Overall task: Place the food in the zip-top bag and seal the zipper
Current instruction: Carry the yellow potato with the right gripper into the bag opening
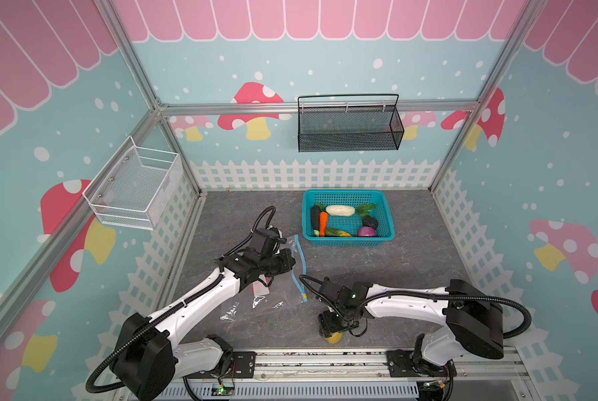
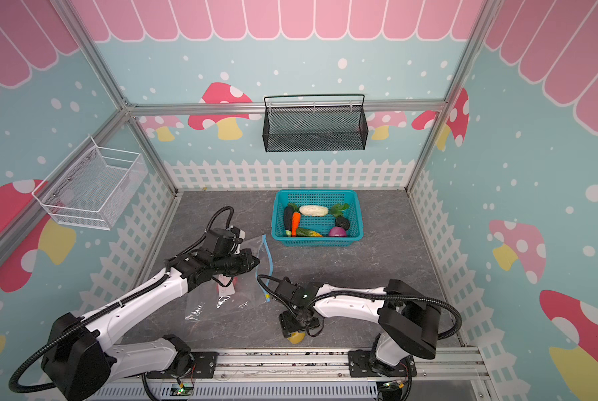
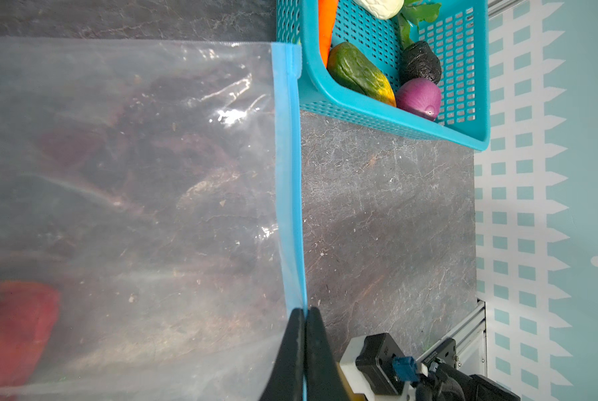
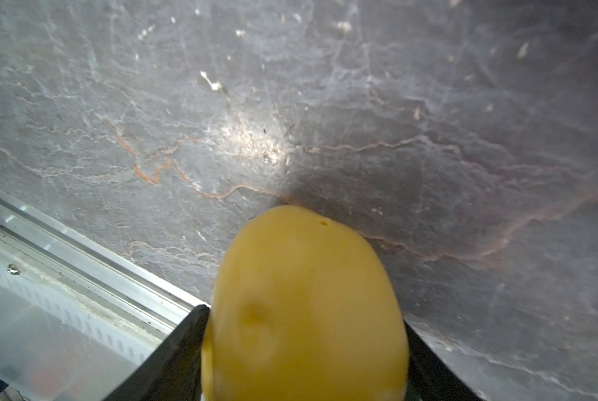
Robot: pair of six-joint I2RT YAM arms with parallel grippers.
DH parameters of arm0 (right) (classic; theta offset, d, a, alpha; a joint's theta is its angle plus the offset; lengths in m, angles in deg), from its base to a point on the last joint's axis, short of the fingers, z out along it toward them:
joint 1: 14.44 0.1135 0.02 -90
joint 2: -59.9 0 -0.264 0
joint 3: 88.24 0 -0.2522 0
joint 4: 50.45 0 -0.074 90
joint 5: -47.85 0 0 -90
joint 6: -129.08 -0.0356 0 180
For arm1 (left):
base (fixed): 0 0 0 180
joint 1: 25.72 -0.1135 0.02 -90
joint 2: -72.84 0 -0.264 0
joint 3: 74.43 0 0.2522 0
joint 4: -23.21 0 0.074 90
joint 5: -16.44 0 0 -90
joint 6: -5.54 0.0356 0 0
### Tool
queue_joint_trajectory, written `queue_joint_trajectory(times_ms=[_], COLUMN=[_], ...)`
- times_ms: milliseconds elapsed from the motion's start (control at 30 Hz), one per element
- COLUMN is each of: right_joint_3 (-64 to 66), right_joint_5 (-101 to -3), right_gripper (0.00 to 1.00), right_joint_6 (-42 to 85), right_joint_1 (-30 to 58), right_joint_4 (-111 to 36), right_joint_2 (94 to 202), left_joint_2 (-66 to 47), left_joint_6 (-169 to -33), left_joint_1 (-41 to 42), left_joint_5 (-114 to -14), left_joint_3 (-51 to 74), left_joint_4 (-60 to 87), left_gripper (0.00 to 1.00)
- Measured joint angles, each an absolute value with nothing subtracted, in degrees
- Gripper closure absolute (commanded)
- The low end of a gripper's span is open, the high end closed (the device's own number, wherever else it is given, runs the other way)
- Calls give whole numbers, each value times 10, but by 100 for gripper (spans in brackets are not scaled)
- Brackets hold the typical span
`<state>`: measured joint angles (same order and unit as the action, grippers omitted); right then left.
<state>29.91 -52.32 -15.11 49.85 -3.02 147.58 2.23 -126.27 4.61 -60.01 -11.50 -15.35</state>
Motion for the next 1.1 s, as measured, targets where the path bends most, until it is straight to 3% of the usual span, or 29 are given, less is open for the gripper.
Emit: queue_joint_trajectory(times_ms=[233,567,867,1100], right_joint_3=[307,327,254,202], right_joint_5=[-519,-555,-616,-672], right_gripper=[32,34,35,39], right_joint_6=[-114,-21,60,85], right_joint_1=[479,313,230,215], right_joint_4=[-37,-110,-160,-203], right_joint_2=[1455,1354,1368,1396], left_joint_2=[22,-5,-10,-10], left_joint_6=[-1263,-1270,-1283,-1291], left_joint_1=[46,58,73,77], left_joint_5=[-596,-583,-578,-577], left_joint_3=[-115,-89,-51,-40], left_joint_4=[-153,-155,-157,-160], left_gripper=[100,100,100,100])
